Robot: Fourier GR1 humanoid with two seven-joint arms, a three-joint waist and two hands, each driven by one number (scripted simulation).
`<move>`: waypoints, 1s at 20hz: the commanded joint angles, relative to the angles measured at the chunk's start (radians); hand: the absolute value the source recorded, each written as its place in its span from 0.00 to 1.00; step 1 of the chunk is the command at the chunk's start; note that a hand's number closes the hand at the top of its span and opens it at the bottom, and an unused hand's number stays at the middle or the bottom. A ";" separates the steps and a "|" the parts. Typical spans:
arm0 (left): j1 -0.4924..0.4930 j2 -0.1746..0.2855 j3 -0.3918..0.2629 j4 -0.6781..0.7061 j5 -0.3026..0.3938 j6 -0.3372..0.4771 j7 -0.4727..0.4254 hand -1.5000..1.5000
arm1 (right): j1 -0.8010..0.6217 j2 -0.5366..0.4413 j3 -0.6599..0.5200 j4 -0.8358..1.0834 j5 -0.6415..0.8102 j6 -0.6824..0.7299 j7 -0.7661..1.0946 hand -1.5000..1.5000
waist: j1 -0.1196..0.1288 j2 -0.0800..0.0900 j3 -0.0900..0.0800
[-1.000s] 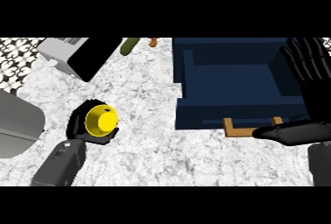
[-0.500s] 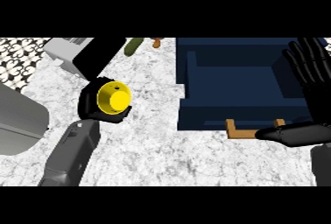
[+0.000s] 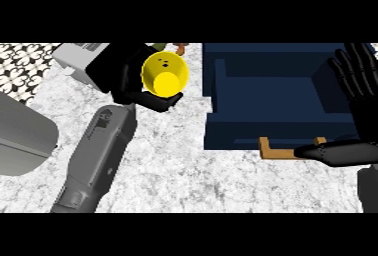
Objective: Pick up the cup, place it into the drawer and close the drawer
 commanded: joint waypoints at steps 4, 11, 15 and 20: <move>-0.236 -0.015 -0.108 -0.051 0.034 0.204 0.265 1.00 | 0.022 0.009 0.007 -0.028 -0.008 0.007 0.002 0.00 | -0.022 0.005 0.000; -0.414 -0.015 -0.245 0.160 0.130 0.381 0.353 1.00 | -0.008 0.007 0.027 -0.017 0.002 0.016 0.004 0.00 | -0.053 0.014 0.000; -0.552 -0.015 -0.201 0.333 0.127 0.365 0.412 1.00 | -0.012 0.010 0.017 0.046 0.001 0.035 -0.068 0.00 | -0.064 0.025 0.001; -0.611 -0.015 -0.317 0.448 0.176 0.426 0.440 1.00 | -0.061 -0.022 -0.007 0.021 -0.039 0.044 -0.002 0.00 | -0.105 0.029 0.001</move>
